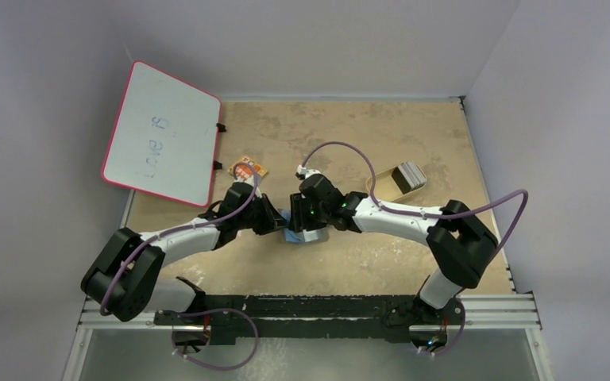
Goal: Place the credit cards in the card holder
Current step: Insert the credit card into the card holder.
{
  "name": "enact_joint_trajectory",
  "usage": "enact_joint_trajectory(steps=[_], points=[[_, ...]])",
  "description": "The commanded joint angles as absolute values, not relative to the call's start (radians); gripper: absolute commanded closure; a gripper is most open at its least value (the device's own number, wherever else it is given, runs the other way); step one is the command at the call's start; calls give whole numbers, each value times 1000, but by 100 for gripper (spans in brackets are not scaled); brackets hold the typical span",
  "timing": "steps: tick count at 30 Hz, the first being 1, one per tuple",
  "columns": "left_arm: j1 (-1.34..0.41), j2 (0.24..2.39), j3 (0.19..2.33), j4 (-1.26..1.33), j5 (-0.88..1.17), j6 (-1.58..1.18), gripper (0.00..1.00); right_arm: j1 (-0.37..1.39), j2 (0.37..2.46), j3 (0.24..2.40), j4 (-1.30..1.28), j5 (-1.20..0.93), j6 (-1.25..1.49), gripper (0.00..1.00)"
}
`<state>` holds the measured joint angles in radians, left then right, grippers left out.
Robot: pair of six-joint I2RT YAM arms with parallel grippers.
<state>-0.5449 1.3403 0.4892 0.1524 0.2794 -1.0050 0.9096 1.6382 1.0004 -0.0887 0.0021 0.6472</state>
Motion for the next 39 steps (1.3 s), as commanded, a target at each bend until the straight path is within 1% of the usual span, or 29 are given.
enact_joint_trajectory(steps=[1,5,13,20,26,28,32,36,39], points=[[-549,1332,533,152,274,-967,100,903,1597,1017,-167,104,656,53],[-549,1339,521,170,286,-974,100,903,1605,1011,-189,88,664,55],[-549,1357,499,192,283,-942,100,903,1595,1012,-191,94,663,55],[-549,1379,508,161,254,-900,100,899,1597,989,-179,112,657,55],[-549,1383,505,161,251,-868,100,893,1605,979,-190,140,654,57],[-549,1391,509,156,253,-857,98,892,1603,976,-183,156,651,58],[-549,1383,510,152,252,-853,89,885,1590,939,-189,182,652,61],[-549,1354,506,156,250,-880,83,885,1551,913,-169,173,651,60],[-548,1338,526,108,220,-874,79,885,1543,923,-177,169,651,60]])
